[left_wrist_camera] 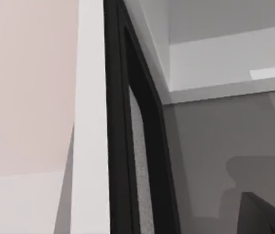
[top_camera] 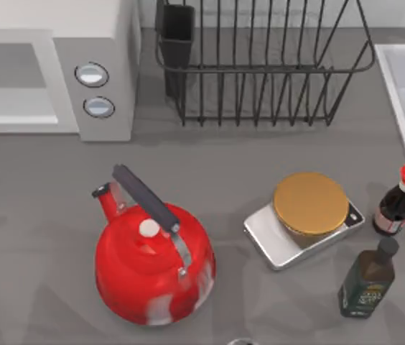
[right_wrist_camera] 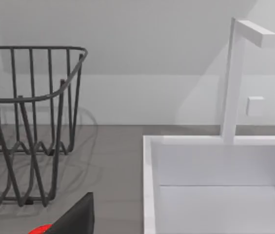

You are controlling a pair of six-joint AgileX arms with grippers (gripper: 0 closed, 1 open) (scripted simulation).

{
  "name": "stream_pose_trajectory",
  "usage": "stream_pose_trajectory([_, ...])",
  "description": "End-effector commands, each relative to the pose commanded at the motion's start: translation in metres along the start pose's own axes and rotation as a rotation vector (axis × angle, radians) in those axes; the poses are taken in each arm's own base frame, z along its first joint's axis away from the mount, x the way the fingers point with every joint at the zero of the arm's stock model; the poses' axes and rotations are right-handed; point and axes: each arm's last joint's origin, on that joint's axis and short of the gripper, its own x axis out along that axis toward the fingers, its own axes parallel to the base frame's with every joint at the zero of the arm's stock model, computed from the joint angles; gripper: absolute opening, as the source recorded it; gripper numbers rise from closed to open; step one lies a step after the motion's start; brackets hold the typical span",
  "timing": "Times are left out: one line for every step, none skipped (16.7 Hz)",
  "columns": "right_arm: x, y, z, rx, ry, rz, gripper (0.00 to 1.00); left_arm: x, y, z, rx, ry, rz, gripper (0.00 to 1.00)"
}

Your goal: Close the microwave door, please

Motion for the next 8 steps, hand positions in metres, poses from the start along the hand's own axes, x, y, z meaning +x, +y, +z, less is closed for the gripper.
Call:
stream_pose_trajectory([0.0,0.0,0.0,0.0,0.0,0.0,1.0,0.01,0.018,0.005,-0.004,0.051,-0.016,0.0])
stream_pose_trajectory([0.0,0.0,0.0,0.0,0.0,0.0,1.0,0.02,0.038,0.008,-0.013,0.095,-0.036,0.0])
stream_pose_trajectory([0.0,0.0,0.0,0.0,0.0,0.0,1.0,0.031,0.058,0.008,-0.026,0.133,-0.057,0.0])
stream_pose_trajectory([0.0,0.0,0.0,0.0,0.0,0.0,1.0,0.04,0.078,0.006,-0.043,0.164,-0.08,0.0])
stream_pose_trajectory([0.0,0.0,0.0,0.0,0.0,0.0,1.0,0.049,0.098,0.002,-0.062,0.189,-0.103,0.0])
stream_pose_trajectory([0.0,0.0,0.0,0.0,0.0,0.0,1.0,0.057,0.117,-0.004,-0.084,0.208,-0.126,0.0])
stream_pose_trajectory([0.0,0.0,0.0,0.0,0.0,0.0,1.0,0.064,0.134,-0.011,-0.106,0.222,-0.147,0.0])
stream_pose_trajectory([0.0,0.0,0.0,0.0,0.0,0.0,1.0,0.069,0.15,-0.019,-0.128,0.23,-0.165,0.0])
